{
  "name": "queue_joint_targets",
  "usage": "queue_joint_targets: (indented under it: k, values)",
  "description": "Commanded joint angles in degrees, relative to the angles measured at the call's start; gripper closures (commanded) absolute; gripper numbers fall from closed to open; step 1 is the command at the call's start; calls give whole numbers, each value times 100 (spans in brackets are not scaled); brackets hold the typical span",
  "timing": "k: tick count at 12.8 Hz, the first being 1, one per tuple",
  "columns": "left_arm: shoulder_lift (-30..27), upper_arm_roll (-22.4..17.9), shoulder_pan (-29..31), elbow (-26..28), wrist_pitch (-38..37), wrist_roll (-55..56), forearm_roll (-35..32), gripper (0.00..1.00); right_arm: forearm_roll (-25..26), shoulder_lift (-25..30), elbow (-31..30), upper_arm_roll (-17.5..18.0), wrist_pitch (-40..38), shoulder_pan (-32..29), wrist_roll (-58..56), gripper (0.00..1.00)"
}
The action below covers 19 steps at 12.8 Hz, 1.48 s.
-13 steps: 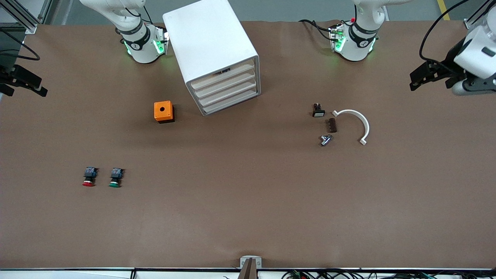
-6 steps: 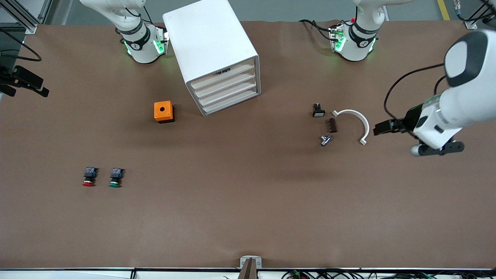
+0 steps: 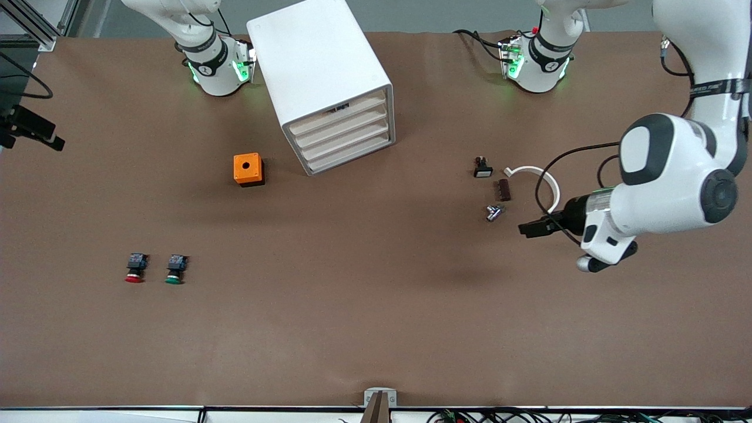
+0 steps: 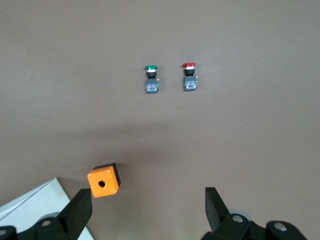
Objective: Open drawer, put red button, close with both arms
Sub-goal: 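Reach the right gripper to the red button while the left gripper reaches the cabinet, then grasp the red button with the right gripper while the left gripper hooks the drawer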
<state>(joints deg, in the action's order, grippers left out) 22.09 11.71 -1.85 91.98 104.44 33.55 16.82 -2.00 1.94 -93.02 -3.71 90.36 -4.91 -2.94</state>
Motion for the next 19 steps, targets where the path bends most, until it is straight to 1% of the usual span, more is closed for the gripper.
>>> queue_joint_targets:
  k: [1, 2, 4, 6, 8, 9, 11, 13, 14, 15, 17, 19]
  values:
    - [339, -19, -517, -162, 32, 1657, 85, 0, 347, -728, 328, 54, 314, -63, -23, 0]
    - [453, -11, -675, -171, 32, 2334, 137, 0, 428, -1217, 398, 46, 559, -98, -40, 0]
    - [603, -11, -1088, -180, 32, 3741, 234, 0, 359, -1493, 303, 54, 1094, -326, -294, 0]
    - [709, -11, -1405, -276, 23, 5146, 470, 0, 341, -1749, -109, 54, 1963, -414, -295, 0]
    - [814, -2, -1643, -259, -81, 6536, 664, 0, 341, -1995, -487, 54, 2755, -388, -251, 0]
    - [937, -2, -1774, -276, -160, 7047, 857, 0, 341, -2178, -663, 54, 3229, -397, -251, 0]
    - [1244, -2, -2003, -268, -179, 7699, 1566, 0, 297, -2617, -927, 54, 4134, -423, -233, 0]
    - [1622, -2, -2205, -329, -170, 8366, 2261, 0, 104, -2978, -1060, 54, 4655, -458, -233, 0]
    - [1815, -10, -2302, -408, -170, 8727, 2561, 0, 104, -3145, -1121, 54, 4936, -493, -242, 0]
    - [1947, -11, -2416, -495, -170, 9226, 2711, 0, 104, -3277, -1157, 54, 5104, -502, -260, 0]
    - [2115, -11, -2636, -671, -179, 10124, 2730, 0, 104, -3585, -1157, 54, 5219, -511, -295, 0]
    - [2160, 7, -2785, -795, -196, 10610, 2853, 0, 104, -3735, -1166, 54, 5316, -511, -304, 0]
